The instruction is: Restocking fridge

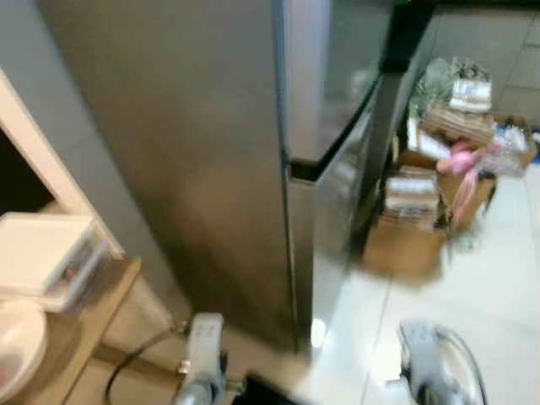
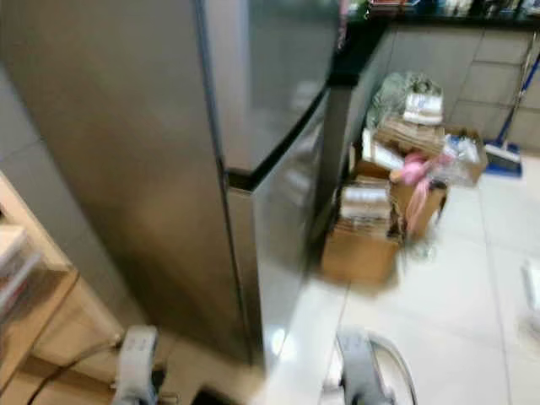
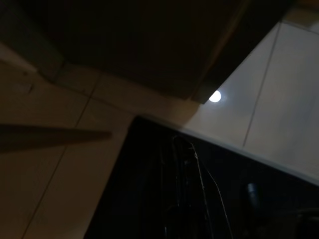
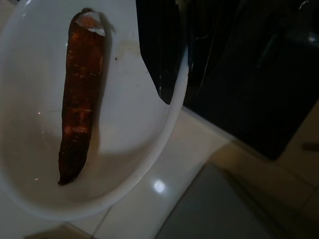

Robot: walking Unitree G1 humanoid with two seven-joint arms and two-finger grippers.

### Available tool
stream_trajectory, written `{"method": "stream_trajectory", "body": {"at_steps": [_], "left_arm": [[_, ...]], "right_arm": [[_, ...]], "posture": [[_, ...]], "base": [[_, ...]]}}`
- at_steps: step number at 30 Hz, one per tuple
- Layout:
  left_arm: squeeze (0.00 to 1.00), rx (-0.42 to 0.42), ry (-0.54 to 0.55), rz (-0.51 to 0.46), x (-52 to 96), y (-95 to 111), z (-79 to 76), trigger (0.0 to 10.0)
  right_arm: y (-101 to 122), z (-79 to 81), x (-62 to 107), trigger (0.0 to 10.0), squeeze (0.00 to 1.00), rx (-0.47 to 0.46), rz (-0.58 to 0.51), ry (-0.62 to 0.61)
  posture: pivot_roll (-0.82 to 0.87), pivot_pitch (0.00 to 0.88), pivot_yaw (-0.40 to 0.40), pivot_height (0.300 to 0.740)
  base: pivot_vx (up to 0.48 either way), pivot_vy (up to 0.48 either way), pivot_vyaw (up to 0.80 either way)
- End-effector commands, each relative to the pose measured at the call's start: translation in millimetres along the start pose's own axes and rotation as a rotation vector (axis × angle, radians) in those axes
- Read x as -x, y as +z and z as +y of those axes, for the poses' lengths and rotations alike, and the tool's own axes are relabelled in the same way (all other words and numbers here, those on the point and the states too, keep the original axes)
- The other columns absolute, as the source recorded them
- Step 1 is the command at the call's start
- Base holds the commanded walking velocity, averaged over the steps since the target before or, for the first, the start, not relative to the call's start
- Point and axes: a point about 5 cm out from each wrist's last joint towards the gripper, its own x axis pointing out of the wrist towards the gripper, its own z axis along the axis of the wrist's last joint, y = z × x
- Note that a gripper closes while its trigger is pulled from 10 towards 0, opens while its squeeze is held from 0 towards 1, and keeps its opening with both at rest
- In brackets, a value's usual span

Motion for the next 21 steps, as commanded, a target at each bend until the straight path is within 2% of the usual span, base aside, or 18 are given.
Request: {"method": "stream_trajectory", "body": {"at_steps": [1,9,12,13,14,16,17,19,20,21], "left_arm": [[0.00,0.007,0.016,-0.023,1.0,1.0,0.7,10.0],[0.00,0.036,0.037,-0.058,3.8,1.3,3.7,10.0],[0.00,0.021,-0.002,-0.085,5.6,2.9,3.1,10.0],[0.00,0.023,-0.021,-0.098,6.3,3.8,2.5,4.5],[0.00,0.038,-0.061,-0.132,7.8,7.4,1.2,0.0],[0.00,0.036,-0.134,-0.209,11.1,18.5,-0.3,0.0],[0.00,0.036,-0.134,-0.209,11.1,18.5,-0.3,0.0],[0.00,-0.001,-0.200,-0.304,14.6,35.3,-3.5,0.0],[0.00,-0.001,-0.200,-0.304,14.6,35.3,-3.5,0.0],[0.00,-0.024,-0.235,-0.343,16.6,42.7,-6.7,0.0]], "right_arm": [[-0.6,0.7,0.2,10.0,0.00,0.011,-0.002,0.007],[1.5,0.3,0.0,10.0,0.00,0.024,-0.008,0.019],[2.8,1.0,-0.1,10.0,0.00,0.023,-0.014,0.029],[3.3,1.3,-0.2,10.0,0.00,0.021,-0.018,0.034],[4.0,1.8,-0.1,10.0,0.00,0.014,-0.026,0.043],[6.3,2.6,-0.1,10.0,0.00,0.002,-0.045,0.059],[6.3,2.6,-0.1,10.0,0.00,0.002,-0.045,0.059],[6.8,0.7,0.3,10.0,0.00,0.000,-0.052,0.061],[6.8,0.7,0.3,10.0,0.00,0.000,-0.052,0.061],[6.5,-0.3,0.5,10.0,0.00,0.001,-0.052,0.060]], "posture": [[0.03,0.074,0.044,0.740],[0.03,0.085,0.043,0.740],[0.03,0.087,0.043,0.740],[0.03,0.088,0.044,0.740],[0.03,0.088,0.044,0.740],[0.04,0.094,0.044,0.740],[0.04,0.094,0.044,0.740],[0.04,0.099,0.038,0.740],[0.04,0.099,0.038,0.740],[0.04,0.101,0.038,0.740]], "base": [[0.000,0.000,0.00],[0.000,0.000,0.00],[0.000,0.000,0.00],[0.000,0.000,0.00],[0.000,0.000,0.00],[0.000,0.000,0.00],[0.000,0.000,0.00],[0.000,0.000,0.00],[0.000,0.000,0.00],[0.000,0.000,0.00]]}}
